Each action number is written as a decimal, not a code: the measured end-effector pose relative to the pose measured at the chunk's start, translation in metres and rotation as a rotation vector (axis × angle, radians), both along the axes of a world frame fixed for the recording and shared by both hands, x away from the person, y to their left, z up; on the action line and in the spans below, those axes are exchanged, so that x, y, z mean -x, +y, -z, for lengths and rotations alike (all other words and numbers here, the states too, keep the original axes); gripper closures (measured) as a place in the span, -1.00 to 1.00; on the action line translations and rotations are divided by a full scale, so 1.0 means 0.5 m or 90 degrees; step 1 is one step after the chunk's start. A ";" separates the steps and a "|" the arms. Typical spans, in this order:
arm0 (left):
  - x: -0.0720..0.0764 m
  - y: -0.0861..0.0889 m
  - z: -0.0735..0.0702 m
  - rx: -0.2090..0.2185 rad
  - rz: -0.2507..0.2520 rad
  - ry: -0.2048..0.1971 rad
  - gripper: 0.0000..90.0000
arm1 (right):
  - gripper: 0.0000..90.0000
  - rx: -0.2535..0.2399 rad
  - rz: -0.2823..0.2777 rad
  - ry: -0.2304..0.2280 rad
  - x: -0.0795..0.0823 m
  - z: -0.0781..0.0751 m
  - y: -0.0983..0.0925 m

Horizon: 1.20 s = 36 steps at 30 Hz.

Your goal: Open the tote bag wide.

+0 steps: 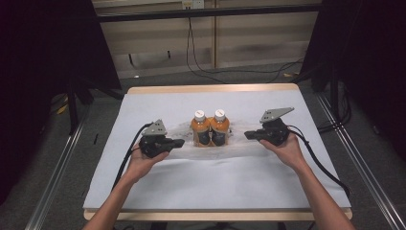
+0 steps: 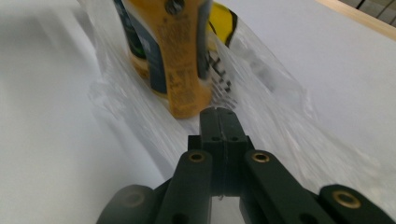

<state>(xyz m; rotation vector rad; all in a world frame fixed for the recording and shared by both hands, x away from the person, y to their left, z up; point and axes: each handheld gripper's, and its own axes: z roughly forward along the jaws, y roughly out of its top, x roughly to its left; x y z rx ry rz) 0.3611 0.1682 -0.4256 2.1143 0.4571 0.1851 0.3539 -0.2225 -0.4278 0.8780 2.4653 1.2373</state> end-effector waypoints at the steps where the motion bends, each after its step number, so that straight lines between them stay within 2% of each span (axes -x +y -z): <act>1: 0.000 -0.014 0.003 0.009 0.006 0.003 1.00 | 1.00 -0.009 -0.003 0.000 -0.002 -0.002 0.004; 2: -0.001 -0.022 0.005 0.007 0.012 0.003 1.00 | 1.00 -0.021 -0.007 0.004 -0.006 -0.004 0.010; 5: -0.004 -0.060 0.013 0.006 0.028 0.012 1.00 | 1.00 -0.028 -0.014 0.006 -0.016 -0.004 0.022; 11: -0.007 -0.124 0.022 0.006 0.048 0.018 1.00 | 1.00 -0.012 -0.024 0.015 -0.038 0.004 0.051; 13: -0.007 -0.142 0.026 0.002 0.050 0.013 1.00 | 1.00 -0.008 -0.024 0.020 -0.047 0.007 0.059; 18: -0.018 -0.167 0.041 0.005 0.043 0.020 1.00 | 1.00 0.007 -0.026 0.032 -0.069 0.013 0.074; 23: -0.019 -0.181 0.060 -0.023 0.046 0.018 1.00 | 1.00 0.018 -0.013 0.041 -0.094 0.021 0.083; 24: -0.019 -0.180 0.063 -0.030 0.043 0.024 1.00 | 1.00 0.023 -0.010 0.042 -0.099 0.022 0.085; 25: -0.019 -0.182 0.068 -0.024 0.040 0.026 1.00 | 1.00 0.024 -0.011 0.042 -0.103 0.024 0.088; 33: -0.020 -0.192 0.090 -0.060 0.050 0.029 1.00 | 1.00 0.045 -0.016 0.057 -0.130 0.038 0.108; 36: -0.014 -0.195 0.094 -0.059 0.050 0.029 1.00 | 1.00 0.045 -0.018 0.068 -0.142 0.049 0.118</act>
